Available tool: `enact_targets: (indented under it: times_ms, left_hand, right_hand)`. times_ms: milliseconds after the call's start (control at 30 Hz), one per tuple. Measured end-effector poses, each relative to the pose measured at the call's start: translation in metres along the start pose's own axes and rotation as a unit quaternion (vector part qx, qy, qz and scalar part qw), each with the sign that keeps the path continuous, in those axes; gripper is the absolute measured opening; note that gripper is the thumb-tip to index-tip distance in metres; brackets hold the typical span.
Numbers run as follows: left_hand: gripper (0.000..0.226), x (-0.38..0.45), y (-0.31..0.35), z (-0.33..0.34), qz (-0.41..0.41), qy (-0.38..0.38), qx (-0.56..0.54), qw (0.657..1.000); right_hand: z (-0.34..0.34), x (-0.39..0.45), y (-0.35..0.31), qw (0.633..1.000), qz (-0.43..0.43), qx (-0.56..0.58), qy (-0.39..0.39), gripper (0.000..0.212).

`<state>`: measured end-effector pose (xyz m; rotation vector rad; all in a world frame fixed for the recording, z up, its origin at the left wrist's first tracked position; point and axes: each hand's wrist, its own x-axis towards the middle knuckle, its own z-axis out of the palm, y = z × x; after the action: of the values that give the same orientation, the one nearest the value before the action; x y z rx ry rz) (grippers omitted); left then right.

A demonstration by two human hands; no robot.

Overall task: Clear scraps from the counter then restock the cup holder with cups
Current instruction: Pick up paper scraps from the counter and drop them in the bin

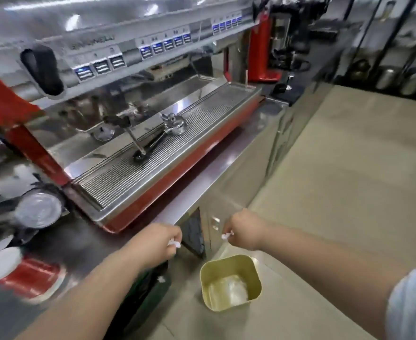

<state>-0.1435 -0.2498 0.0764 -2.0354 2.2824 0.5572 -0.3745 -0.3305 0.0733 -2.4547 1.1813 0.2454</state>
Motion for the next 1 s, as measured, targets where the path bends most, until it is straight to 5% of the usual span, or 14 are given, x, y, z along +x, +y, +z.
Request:
enact_targets:
  times_ms: [433,800,1000]
  left_hand:
    - [0.007,0.111,0.040,0.172,0.029,-0.187,-0.064,0.980]
    - [0.008,0.150,0.006,0.400,-0.102,-0.227,-0.182,0.951]
    - [0.011,0.168,-0.009,0.475,-0.118,-0.240,-0.205,0.942]
  right_hand:
    - [0.171,0.000,0.122,0.984,0.099,0.089,-0.119,0.018]
    - [0.394,0.036,0.140,0.956,0.100,0.186,-0.203,0.029]
    - [0.448,0.067,0.165,0.955,0.145,0.206,-0.157,0.042]
